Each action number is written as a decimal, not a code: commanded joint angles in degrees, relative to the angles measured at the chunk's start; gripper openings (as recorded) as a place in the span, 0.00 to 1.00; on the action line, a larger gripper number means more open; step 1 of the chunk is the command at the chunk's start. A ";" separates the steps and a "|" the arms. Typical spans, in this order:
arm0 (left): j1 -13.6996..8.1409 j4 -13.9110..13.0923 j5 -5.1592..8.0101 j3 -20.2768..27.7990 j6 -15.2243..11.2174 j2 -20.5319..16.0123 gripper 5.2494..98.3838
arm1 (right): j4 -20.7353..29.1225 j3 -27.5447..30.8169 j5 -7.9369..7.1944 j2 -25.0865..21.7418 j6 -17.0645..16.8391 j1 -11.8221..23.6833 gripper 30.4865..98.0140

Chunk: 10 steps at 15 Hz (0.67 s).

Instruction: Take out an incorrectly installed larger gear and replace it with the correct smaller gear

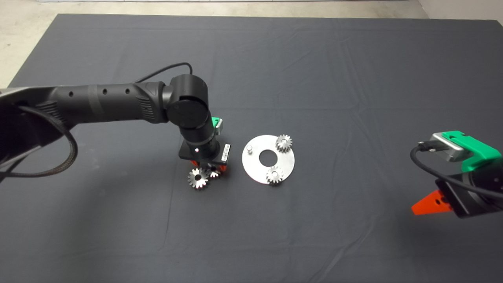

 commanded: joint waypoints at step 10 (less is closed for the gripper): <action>-0.74 -2.91 0.84 0.83 -0.04 0.08 0.52 | -1.37 -0.13 -0.12 0.10 -0.16 1.18 0.53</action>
